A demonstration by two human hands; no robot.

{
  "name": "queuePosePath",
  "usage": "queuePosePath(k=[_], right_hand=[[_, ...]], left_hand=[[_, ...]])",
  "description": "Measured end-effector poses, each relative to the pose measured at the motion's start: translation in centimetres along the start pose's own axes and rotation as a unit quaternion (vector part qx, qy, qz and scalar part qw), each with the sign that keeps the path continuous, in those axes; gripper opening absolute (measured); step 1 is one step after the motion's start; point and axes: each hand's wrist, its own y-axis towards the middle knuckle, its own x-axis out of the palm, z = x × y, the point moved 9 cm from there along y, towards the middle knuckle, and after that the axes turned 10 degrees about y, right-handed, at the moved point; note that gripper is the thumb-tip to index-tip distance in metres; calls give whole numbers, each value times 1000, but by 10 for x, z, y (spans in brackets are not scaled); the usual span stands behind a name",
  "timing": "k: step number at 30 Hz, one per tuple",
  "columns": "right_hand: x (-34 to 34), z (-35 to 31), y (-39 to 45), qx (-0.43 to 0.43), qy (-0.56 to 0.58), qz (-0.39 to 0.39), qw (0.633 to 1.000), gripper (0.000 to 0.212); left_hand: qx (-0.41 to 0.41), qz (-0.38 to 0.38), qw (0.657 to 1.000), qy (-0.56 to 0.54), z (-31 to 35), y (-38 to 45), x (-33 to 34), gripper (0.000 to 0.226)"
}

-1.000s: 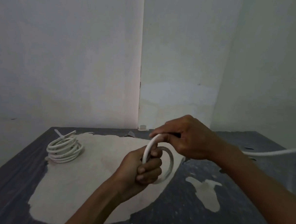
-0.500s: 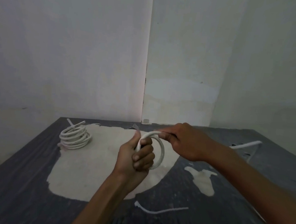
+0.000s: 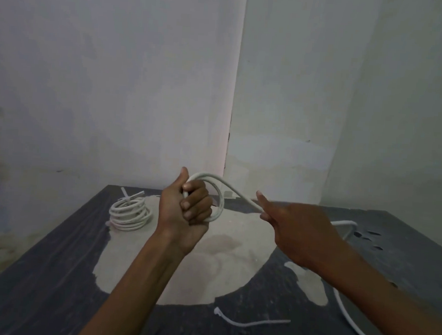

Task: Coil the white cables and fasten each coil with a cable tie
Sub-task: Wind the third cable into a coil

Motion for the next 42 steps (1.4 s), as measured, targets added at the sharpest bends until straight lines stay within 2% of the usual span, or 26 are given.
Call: queuePosePath(k=[4,7,9,13,14,16,18,20,23,26,30,37,42], right_hand=[[13,-26,-11,-28,-35,-66,997,60],[18,-48,-29,-80,-72,-116,987,70],[16,-61,-37,-126,-99,-143,977,60],[10,-91,-47,-264,-128,-178,939,12],[6,-94,-48,-287,-127,-171,934,6],[-9,-96,-44,-304,-82,-121,941,16],[-25,-101,-35,-322,4,-90,943,11],[-38,-100,-24,-332,84,-68,937,2],[-56,-75,-3,-287,156,5,945,8],[-56,-54,7,-250,191,28,949,12],[-51,-26,8,-204,267,69,939,16],[-35,7,9,-165,244,114,949,32],[-33,17,11,-142,223,125,956,33]], left_hand=[[33,53,998,17,6,4,-8,51],[55,89,993,57,13,6,-12,50],[56,106,989,92,11,5,-12,48],[43,126,962,238,-13,0,-16,50],[33,125,950,283,-20,-2,-16,50],[13,111,924,365,-35,-5,-13,50],[15,86,893,442,-41,-7,-7,43],[2,79,905,417,-47,-9,-7,32],[-59,41,914,401,-67,-12,-2,32],[-88,-2,944,319,-75,-17,5,36],[-159,-76,962,211,-87,-29,16,42],[-188,-132,967,113,-84,-37,20,50],[-156,-117,971,137,-69,-33,23,50]])
